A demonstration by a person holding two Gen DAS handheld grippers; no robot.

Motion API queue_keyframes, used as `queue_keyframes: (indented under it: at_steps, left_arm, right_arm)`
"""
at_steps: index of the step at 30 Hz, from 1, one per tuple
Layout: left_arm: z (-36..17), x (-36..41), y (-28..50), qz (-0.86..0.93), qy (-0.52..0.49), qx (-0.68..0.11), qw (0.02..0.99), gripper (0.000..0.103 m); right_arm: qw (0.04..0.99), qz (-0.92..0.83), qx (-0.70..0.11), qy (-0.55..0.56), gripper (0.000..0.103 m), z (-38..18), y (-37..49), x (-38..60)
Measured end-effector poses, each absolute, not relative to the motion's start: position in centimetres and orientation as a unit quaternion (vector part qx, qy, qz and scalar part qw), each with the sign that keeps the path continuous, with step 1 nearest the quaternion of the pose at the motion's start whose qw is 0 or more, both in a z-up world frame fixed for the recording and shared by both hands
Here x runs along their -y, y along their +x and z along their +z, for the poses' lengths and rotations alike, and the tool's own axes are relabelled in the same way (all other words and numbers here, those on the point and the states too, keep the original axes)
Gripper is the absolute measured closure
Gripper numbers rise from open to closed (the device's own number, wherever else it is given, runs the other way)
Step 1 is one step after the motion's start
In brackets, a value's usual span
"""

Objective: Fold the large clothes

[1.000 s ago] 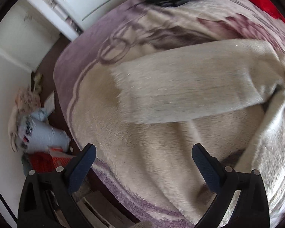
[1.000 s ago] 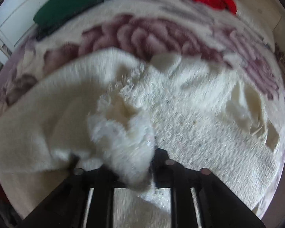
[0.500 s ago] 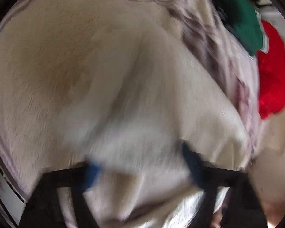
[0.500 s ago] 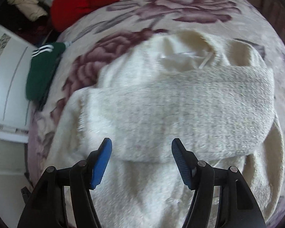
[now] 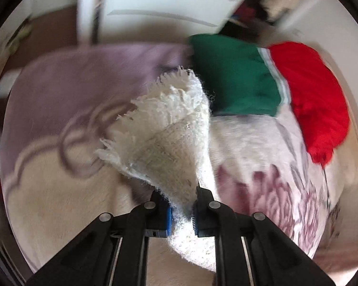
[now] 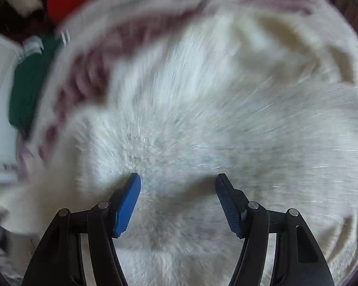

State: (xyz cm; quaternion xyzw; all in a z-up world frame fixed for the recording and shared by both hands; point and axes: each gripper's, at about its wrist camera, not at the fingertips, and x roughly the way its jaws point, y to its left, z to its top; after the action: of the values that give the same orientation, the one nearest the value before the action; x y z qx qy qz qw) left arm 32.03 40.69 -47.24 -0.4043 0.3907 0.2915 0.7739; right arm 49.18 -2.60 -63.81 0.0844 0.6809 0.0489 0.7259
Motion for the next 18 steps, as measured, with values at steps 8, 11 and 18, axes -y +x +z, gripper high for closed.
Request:
queue_keyframes:
  at_steps: [8, 11, 18]
  left_arm:
    - [-39.0, -30.3, 37.4, 0.217, -0.215, -0.379, 0.874, 0.093]
    - [-37.4, -21.0, 40.1, 0.142, -0.126, -0.393, 0.9, 0.093]
    - [-43.5, 4.4, 42.2, -0.034, 0.018, -0.454, 0.89, 0.093]
  right_arm:
    - [0.722, 0.06, -0.659, 0.201, 0.035, -60.5, 48.8, 8.5]
    - [0.729, 0.026, -0.64, 0.242, 0.035, -58.3, 46.9, 15.0]
    - [0.718, -0.078, -0.62, 0.308, 0.035, -56.9, 41.1, 31.4]
